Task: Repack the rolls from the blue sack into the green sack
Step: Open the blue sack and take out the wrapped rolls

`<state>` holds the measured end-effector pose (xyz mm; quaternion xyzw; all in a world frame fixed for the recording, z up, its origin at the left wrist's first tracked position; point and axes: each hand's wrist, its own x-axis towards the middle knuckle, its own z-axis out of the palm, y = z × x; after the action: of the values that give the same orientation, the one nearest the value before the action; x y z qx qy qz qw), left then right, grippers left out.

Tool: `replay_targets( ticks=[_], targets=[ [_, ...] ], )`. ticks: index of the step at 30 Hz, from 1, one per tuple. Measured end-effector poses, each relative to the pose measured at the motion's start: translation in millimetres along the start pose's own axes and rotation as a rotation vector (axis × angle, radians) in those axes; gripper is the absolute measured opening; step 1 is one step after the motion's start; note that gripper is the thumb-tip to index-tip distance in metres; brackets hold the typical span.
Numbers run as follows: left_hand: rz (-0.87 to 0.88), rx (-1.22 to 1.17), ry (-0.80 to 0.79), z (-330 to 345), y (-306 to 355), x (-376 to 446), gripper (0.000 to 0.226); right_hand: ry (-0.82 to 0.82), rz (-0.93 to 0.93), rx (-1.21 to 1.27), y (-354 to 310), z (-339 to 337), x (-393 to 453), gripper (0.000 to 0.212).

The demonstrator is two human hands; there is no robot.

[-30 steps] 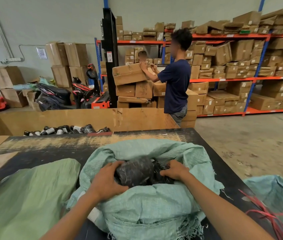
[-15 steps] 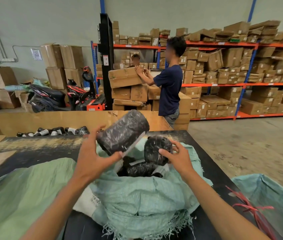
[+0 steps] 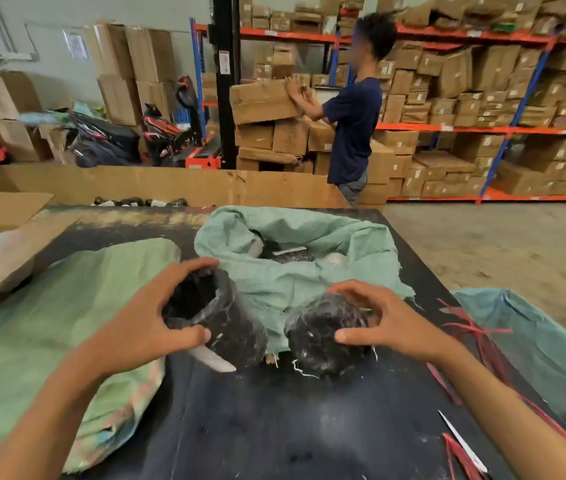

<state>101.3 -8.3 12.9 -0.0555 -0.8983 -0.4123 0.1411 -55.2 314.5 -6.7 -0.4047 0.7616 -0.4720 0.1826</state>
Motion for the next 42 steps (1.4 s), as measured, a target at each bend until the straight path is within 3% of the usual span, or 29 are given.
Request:
replay_targets(
  ticks=[4, 7, 10, 12, 16, 23, 30, 33, 36, 39, 42],
  targets=[
    [-0.082, 0.132, -0.191, 53.3, -30.9, -29.3, 0.091, -0.007, -0.009, -0.365, 45.1, 47.1, -20.8, 0.071],
    [-0.084, 0.100, -0.217, 96.8, -50.1, -39.3, 0.096, 0.031, -0.113, -0.653, 84.5, 82.3, -30.4, 0.074],
    [-0.110, 0.038, -0.158, 122.4, -57.9, -36.4, 0.092, -0.078, -0.167, -0.898, 112.8, 108.9, -44.0, 0.076],
    [-0.109, 0.023, -0.147, 126.2, -60.1, -28.5, 0.092, -0.114, -0.108, -0.871, 126.7, 116.2, -53.7, 0.072],
    [-0.114, 0.000, -0.158, 126.3, -68.7, -12.5, 0.085, -0.032, -0.056, -0.794, 134.8, 112.7, -58.0, 0.060],
    [-0.151, -0.061, -0.105, 139.8, -71.5, 14.4, 0.070, 0.083, 0.078, -0.822, 137.7, 117.8, -42.8, 0.061],
    [-0.236, 0.031, -0.099, 142.5, -70.4, 12.8, 0.074, 0.032, 0.073, -0.720, 132.9, 100.4, -36.0, 0.066],
    [-0.183, 0.201, 0.099, 130.5, -56.0, 28.3, 0.060, 0.142, 0.002, -0.553, 109.7, 72.4, -14.6, 0.053],
    [-0.025, 0.223, 0.237, 109.3, -34.0, 70.3, 0.039, 0.359, -0.054, -0.382, 81.0, 31.9, 31.3, 0.032],
    [0.078, 0.268, 0.252, 94.9, -20.7, 127.9, 0.032, 0.464, -0.062, -0.323, 60.5, -10.4, 85.9, 0.015],
    [0.043, 0.305, 0.156, 95.3, -24.4, 183.3, 0.030, 0.519, 0.013, -0.289, 65.9, -40.1, 134.0, 0.015]
  ],
)
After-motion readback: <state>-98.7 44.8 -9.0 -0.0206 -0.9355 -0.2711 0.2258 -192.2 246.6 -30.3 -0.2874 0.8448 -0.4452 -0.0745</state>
